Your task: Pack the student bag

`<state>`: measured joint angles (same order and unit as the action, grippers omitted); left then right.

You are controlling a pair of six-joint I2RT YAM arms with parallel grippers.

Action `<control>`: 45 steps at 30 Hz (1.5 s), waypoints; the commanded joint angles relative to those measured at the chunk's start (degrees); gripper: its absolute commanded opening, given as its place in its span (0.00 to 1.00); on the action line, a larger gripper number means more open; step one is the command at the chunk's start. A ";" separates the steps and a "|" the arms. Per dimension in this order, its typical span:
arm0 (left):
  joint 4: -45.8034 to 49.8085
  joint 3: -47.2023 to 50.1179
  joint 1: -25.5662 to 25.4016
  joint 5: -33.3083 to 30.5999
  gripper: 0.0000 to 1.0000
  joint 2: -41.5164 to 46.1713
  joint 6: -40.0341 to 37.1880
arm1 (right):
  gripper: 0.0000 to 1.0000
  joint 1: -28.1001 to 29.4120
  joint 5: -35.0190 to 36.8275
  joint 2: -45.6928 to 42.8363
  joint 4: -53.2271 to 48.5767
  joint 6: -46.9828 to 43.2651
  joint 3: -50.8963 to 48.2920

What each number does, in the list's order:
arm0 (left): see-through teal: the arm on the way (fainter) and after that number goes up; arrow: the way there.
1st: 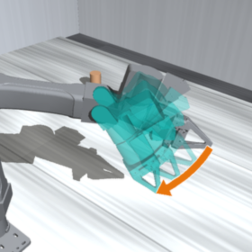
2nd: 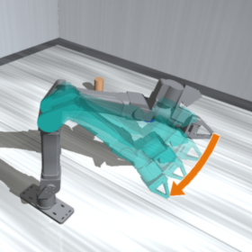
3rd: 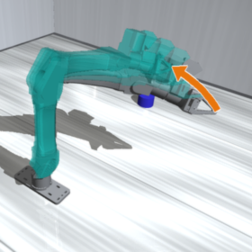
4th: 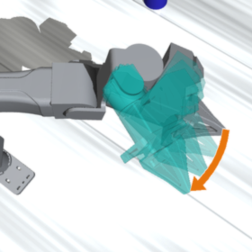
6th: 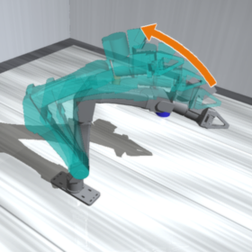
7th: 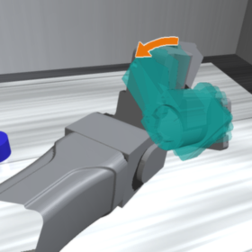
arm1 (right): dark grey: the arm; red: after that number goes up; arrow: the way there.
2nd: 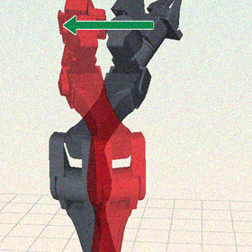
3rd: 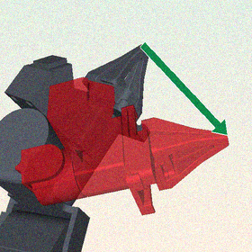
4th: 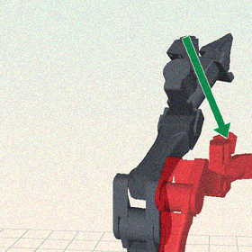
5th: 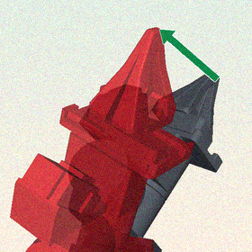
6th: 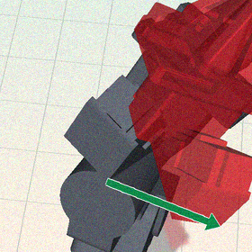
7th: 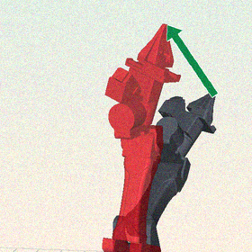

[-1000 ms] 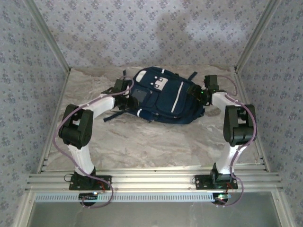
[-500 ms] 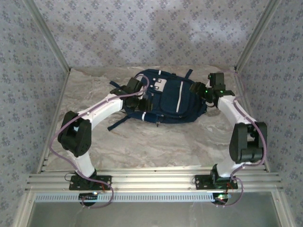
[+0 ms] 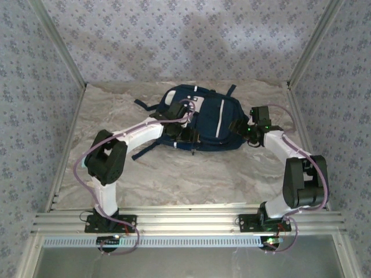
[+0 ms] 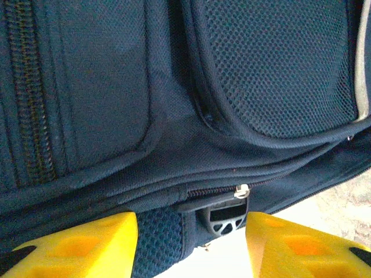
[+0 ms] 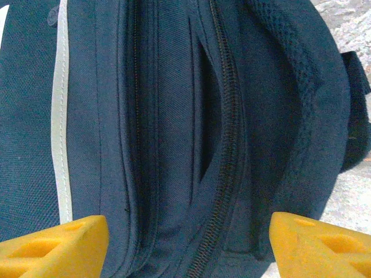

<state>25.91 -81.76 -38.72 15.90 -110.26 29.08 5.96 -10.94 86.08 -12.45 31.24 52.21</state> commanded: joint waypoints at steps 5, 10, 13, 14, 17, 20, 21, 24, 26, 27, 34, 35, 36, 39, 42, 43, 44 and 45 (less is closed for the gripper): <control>-2.18 -2.53 -0.86 1.51 0.52 -4.03 0.80 | 0.75 0.96 -1.45 2.79 2.94 1.34 -0.15; -6.86 -3.78 -1.74 6.50 0.52 -5.70 2.85 | 0.76 1.23 -2.02 4.10 3.45 1.74 0.08; -9.95 -5.08 -3.15 10.53 0.52 -6.58 5.90 | 0.76 1.38 -2.16 4.74 3.81 2.01 -0.01; -10.47 -5.73 -3.84 11.70 0.52 -7.00 6.69 | 0.75 1.47 -2.24 4.78 3.87 2.13 -0.09; -11.20 -7.74 -5.81 14.08 0.52 -7.81 8.38 | 0.76 1.61 -2.20 4.84 3.99 2.03 0.00; -12.44 -8.67 -7.04 16.10 0.52 -7.55 10.21 | 0.76 1.64 -2.07 4.80 3.46 1.91 0.34; -12.48 -8.85 -7.15 16.58 0.52 -7.14 10.44 | 0.76 1.69 -2.01 4.65 3.19 1.85 0.44; -11.86 -8.82 -7.00 16.47 0.52 -4.70 9.88 | 0.75 1.80 -1.66 3.52 2.29 1.95 0.63; -10.22 -8.77 -6.66 15.10 0.52 -2.71 8.01 | 0.75 2.21 -0.91 2.17 1.00 2.35 0.76; -8.93 -8.80 -6.32 13.96 0.52 -1.96 6.88 | 0.75 2.45 -0.41 1.48 0.12 2.54 0.87; -5.65 -3.32 0.35 5.98 0.52 2.54 2.82 | 0.69 7.02 2.39 -4.40 -4.37 7.05 0.95; -5.48 -2.18 1.79 4.92 0.52 3.22 2.31 | 0.68 7.97 3.05 -5.12 -4.78 7.40 0.94; -5.03 -1.42 2.90 3.86 0.52 3.86 1.86 | 0.67 8.99 4.00 -5.81 -5.45 7.36 1.17; -3.58 1.11 6.77 -1.30 0.53 5.45 0.46 | 0.66 12.26 7.99 -7.20 -8.87 7.09 3.15; -2.63 2.81 10.33 -4.92 0.53 5.24 0.80 | 0.63 15.88 8.23 -6.62 -10.25 5.29 5.71; -3.06 3.45 11.42 -5.01 0.53 4.90 1.42 | 0.59 17.37 8.11 -5.67 -10.79 5.31 7.07; -3.80 4.00 12.36 -4.88 0.53 4.51 1.86 | 0.51 18.79 8.08 -4.47 -11.17 2.15 8.39; -4.50 4.35 12.97 -4.82 0.53 4.16 2.07 | 0.43 19.98 7.92 -3.27 -10.96 0.36 9.45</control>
<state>20.99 -78.28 -26.89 13.65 -106.28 31.51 23.20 -4.67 80.71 -20.82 35.46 57.87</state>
